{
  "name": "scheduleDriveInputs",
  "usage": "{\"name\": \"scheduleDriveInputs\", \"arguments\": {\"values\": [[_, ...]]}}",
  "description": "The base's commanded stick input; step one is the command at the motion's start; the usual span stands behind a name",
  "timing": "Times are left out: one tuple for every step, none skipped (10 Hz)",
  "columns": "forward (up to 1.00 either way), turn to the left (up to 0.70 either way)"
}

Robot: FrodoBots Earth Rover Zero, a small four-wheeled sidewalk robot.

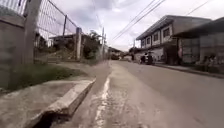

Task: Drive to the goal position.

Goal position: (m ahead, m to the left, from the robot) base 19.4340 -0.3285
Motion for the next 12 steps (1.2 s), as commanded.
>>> {"name": "scheduleDriveInputs", "arguments": {"values": [[0.7,0.0],[0.7,0.0],[0.7,0.0],[0.7,0.0],[0.7,0.0],[0.7,0.0],[0.7,0.0],[0.7,0.0],[0.7,0.0],[0.7,0.0],[0.7,0.0],[0.7,0.0]]}}
